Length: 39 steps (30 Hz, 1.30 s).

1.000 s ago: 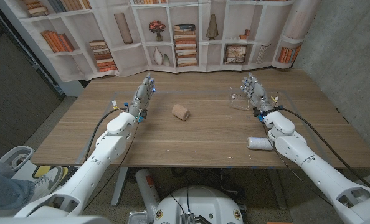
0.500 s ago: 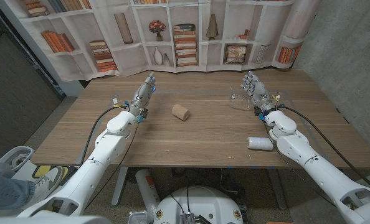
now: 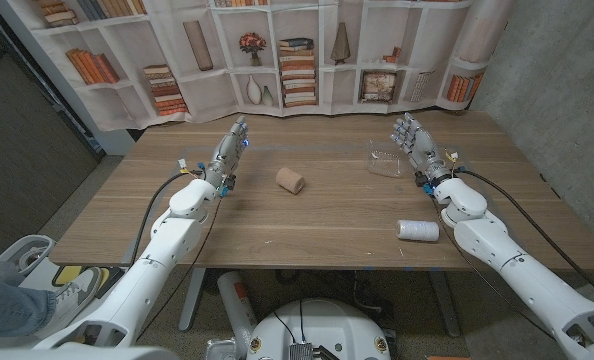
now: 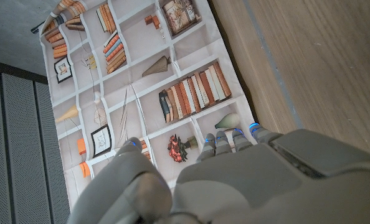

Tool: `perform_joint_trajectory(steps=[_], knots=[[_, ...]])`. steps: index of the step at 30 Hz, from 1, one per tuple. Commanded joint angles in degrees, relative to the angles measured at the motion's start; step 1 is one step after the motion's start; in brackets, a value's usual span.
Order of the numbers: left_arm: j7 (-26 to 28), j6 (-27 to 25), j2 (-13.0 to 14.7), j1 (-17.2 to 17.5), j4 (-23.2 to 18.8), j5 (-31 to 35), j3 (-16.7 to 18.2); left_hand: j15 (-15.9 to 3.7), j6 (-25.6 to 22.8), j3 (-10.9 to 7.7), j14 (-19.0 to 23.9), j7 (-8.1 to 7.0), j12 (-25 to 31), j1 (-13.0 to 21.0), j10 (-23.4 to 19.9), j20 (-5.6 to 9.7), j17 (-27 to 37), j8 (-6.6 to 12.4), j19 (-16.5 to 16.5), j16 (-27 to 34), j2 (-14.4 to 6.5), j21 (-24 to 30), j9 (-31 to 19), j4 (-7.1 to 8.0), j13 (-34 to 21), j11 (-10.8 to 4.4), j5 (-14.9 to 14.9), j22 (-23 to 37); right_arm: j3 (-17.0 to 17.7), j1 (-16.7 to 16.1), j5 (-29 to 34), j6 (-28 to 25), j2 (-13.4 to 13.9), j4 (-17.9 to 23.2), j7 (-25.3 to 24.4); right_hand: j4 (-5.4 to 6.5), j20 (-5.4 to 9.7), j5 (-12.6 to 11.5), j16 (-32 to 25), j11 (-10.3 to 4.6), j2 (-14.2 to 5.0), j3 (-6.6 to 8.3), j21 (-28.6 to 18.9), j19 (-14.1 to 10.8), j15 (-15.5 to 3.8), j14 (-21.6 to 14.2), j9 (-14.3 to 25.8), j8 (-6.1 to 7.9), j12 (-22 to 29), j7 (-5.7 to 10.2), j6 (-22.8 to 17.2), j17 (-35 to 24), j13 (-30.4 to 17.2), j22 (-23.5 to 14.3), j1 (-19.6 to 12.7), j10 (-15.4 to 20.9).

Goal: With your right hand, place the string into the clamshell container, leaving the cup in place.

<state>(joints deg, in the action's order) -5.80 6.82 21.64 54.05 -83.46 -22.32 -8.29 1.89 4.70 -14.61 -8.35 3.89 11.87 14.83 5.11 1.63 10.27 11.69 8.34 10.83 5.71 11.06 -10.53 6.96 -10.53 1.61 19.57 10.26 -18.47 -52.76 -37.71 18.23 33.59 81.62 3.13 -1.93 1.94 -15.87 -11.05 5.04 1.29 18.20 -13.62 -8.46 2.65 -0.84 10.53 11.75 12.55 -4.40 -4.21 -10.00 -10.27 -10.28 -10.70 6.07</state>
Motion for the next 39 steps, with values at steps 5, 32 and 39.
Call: perform_joint_trajectory(steps=[5, 32, 39], knots=[[-0.67, 0.27, -0.11, 0.03, 0.32, 0.63, 0.11, -0.18, -0.5, -0.16, 0.27, -0.01, 0.29, 0.67, -0.48, 0.2, 0.13, 0.25, 0.02, 0.22, -0.28, 0.5, -0.12, -0.5, -0.1, -0.16, 0.6, 0.08, 1.18, -2.3, -0.2, 0.9, 2.12, 2.25, 0.43, -0.44, 1.82, 0.07, -0.02, -0.01, -0.29, 0.1, 0.29, -0.64, -0.14, -0.45, 0.14, 0.31, 0.61, -0.14, -0.77, -0.32, -0.31, -0.11, -0.73, 0.64], [-0.29, -0.2, -0.05, 0.2, -0.31, 0.72, 0.53, -0.22, -1.07, -0.03, 0.57, -0.06, 0.28, 1.01, -0.97, 0.03, 0.13, 0.22, 0.1, 0.16, -0.74, 0.45, -0.13, -0.64, -0.11, -0.19, 0.92, 0.09, 2.65, -5.57, -0.24, 2.12, 4.29, 5.56, 0.22, -0.92, 2.0, 0.47, -0.09, -0.13, -0.45, 0.0, 0.37, -1.8, -0.49, -1.62, 0.17, 0.08, 0.95, -0.09, -1.16, -0.36, -0.33, -0.12, -1.15, 2.28], [0.14, -1.3, 0.44, 0.63, -1.6, 1.31, 0.13, -0.24, -1.07, 0.01, 0.63, -0.09, 0.21, 1.09, -0.89, 0.03, 0.13, 0.16, 0.06, 0.15, -0.84, 0.47, -0.13, -0.67, -0.11, -0.24, 0.98, 0.09, 3.31, -6.91, -0.16, 2.69, 5.05, 6.48, -0.03, -0.97, 1.94, 0.53, -0.09, -0.11, -0.49, -0.01, 0.4, -1.93, -0.34, -1.79, 0.17, 0.06, 0.92, -0.08, -1.22, -0.37, -0.33, -0.12, -1.19, 2.35]])
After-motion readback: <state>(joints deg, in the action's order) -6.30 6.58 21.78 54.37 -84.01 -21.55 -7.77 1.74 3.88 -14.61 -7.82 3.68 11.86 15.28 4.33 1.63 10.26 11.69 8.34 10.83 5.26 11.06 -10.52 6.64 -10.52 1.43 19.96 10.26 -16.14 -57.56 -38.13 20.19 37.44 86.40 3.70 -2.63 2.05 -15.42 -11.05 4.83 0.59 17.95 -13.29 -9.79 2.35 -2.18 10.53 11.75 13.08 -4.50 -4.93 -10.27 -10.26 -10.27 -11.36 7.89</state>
